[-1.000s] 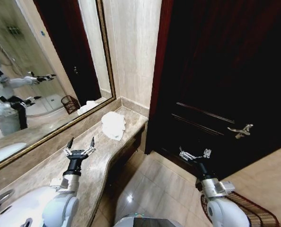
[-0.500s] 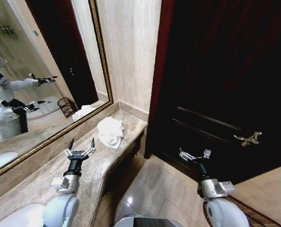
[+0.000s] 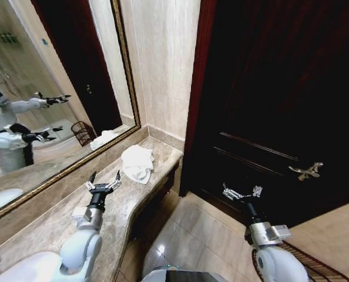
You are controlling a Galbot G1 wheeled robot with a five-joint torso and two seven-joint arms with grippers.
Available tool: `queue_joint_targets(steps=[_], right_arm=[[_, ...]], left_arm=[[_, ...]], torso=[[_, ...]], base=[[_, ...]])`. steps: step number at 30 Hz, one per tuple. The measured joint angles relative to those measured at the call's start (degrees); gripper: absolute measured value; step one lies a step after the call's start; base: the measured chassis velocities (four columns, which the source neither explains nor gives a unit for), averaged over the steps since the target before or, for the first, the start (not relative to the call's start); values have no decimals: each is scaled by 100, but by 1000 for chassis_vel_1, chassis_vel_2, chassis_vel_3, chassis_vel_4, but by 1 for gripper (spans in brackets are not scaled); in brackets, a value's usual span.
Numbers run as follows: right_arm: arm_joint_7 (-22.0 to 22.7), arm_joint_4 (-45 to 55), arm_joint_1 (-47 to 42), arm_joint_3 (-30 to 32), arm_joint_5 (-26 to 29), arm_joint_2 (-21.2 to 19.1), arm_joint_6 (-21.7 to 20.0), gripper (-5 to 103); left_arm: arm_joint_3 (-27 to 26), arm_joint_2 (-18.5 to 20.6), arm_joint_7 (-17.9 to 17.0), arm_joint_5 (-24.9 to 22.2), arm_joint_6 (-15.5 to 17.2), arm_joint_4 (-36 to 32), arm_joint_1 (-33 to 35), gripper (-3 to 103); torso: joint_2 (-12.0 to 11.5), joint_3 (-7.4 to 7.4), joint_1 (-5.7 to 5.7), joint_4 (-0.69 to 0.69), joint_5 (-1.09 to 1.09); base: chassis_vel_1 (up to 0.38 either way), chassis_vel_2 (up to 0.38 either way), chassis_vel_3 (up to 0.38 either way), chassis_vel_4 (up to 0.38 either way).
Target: Discard the used towel into the hamper.
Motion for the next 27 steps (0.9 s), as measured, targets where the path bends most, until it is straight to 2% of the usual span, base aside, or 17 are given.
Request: queue_joint_targets(steps=[9, 14, 19, 27], right_arm=[[2, -24, 29, -31, -108, 12, -23, 100], [2, -82, 46, -48, -205, 39, -21, 100], [6, -82, 54, -66, -239, 46, -24, 100], [60, -56, 148, -113, -292, 60, -111, 100]], left_arm=[[371, 269, -69, -20, 137, 281, -364, 100], [553, 272, -92, 3, 182, 517, -685, 100], [587, 297, -93, -5, 207, 670, -872, 100], [589, 556, -85, -154, 209, 1045, -1216, 100]], torso=[[0, 0, 0, 0, 0], [0, 0, 0, 0, 0], [0, 0, 0, 0, 0], [0, 0, 0, 0, 0]], base=[[0, 0, 0, 0], [0, 0, 0, 0], [0, 0, 0, 0], [0, 0, 0, 0]])
